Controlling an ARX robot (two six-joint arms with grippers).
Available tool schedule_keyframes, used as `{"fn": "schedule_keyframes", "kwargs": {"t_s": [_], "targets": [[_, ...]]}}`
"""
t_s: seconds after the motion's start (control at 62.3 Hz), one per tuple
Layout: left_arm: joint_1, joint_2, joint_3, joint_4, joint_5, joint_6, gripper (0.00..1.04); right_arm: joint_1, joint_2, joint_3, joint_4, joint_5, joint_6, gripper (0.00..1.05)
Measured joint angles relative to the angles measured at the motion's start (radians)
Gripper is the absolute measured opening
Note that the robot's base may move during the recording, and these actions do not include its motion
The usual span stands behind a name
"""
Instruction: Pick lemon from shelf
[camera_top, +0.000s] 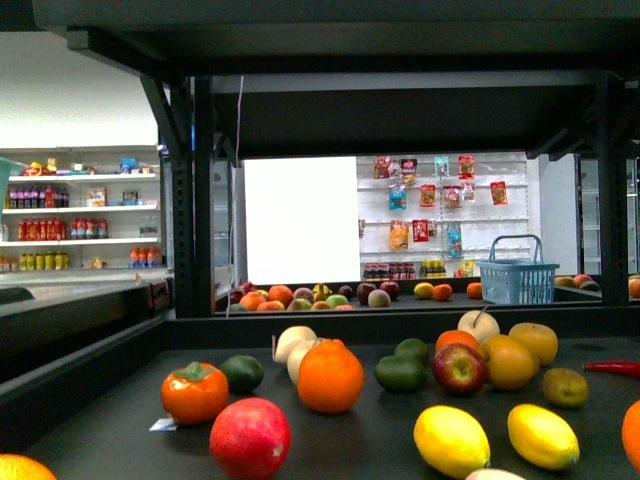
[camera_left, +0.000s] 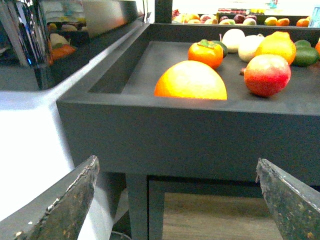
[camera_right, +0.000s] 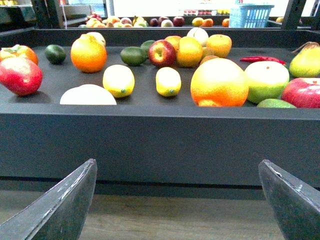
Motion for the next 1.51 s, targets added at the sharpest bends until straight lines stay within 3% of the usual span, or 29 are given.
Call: {"fn": "schedule_keyframes", "kwargs": {"t_s": [1.508], "targets": [[0.0,0.0,0.0,0.0,0.0,0.0,0.97,0.0,0.0,0.0,0.0,0.001,0.0,0.97]]}}
